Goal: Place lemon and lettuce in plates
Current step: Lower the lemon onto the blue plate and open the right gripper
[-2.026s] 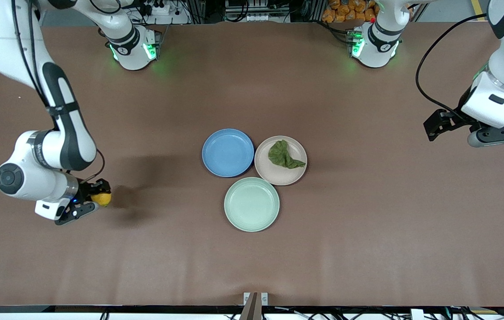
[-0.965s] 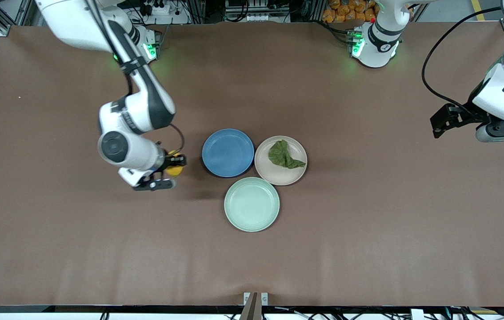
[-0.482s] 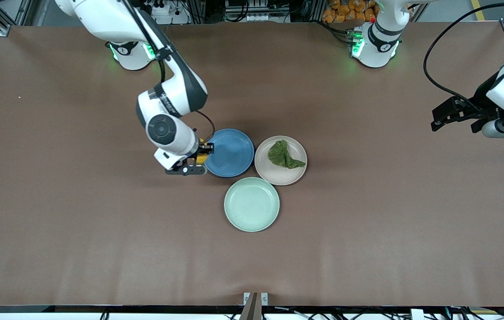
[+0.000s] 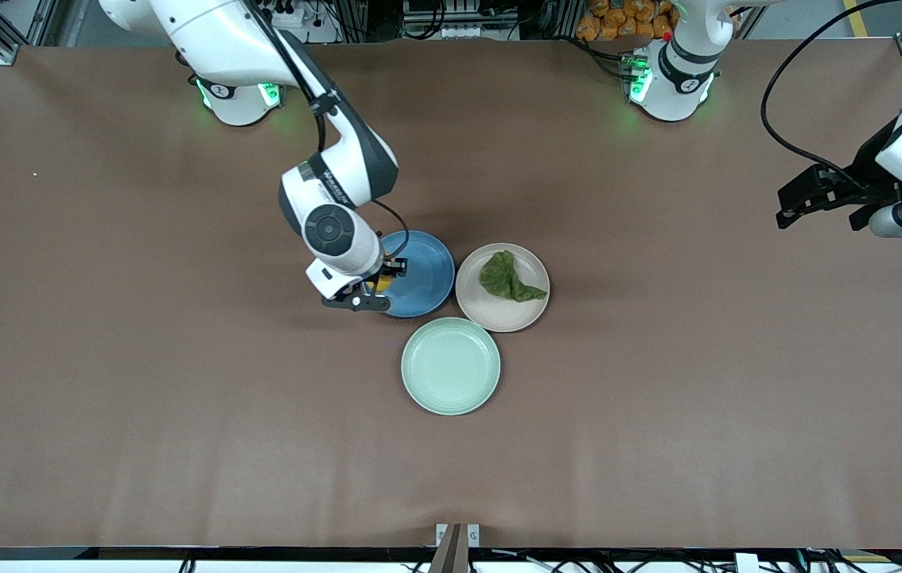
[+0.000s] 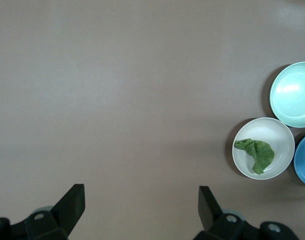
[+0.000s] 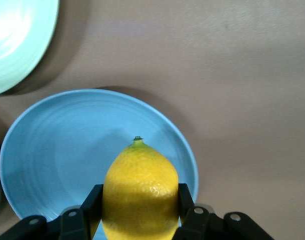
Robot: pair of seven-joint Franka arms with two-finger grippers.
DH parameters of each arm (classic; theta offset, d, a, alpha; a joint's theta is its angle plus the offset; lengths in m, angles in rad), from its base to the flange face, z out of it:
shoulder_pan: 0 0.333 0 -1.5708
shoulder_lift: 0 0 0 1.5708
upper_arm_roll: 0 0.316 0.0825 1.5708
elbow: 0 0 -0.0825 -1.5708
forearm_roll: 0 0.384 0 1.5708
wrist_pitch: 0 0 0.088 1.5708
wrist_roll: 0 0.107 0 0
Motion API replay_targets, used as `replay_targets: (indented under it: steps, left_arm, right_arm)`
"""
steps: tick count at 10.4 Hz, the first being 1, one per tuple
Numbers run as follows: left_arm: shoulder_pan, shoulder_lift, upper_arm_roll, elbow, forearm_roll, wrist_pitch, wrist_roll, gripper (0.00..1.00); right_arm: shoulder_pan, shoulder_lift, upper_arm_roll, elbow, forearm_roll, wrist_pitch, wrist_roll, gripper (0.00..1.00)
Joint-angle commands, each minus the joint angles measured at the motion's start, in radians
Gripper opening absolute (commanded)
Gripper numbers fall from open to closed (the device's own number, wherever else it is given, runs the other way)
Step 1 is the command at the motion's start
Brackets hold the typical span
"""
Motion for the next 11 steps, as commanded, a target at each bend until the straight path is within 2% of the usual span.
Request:
replay_targets:
  steps: [1, 2, 5, 11]
  left_arm:
    - [-0.017, -0.009, 0.008, 0.005, 0.028, -0.032, -0.032, 1.00]
    - [-0.015, -0.009, 0.003, 0.006, 0.036, -0.036, -0.034, 1.00]
    - [-0.015, -0.006, -0.009, 0.008, 0.064, -0.036, -0.049, 1.00]
    - [-0.014, -0.001, -0.007, 0.008, 0.064, -0.035, -0.048, 1.00]
  right_arm:
    - [0.017, 0.039, -0.007, 0.039, 0.020, 0.023, 0.063, 0.88]
    - [0.023, 0.041, -0.007, 0.040, 0.017, 0.021, 0.070, 1.00]
    - [-0.001, 0.029, -0.013, 0.077, 0.012, 0.010, 0.065, 1.00]
    - [-0.269, 0.024, -0.015, 0.128, 0.003, -0.023, -0.070, 1.00]
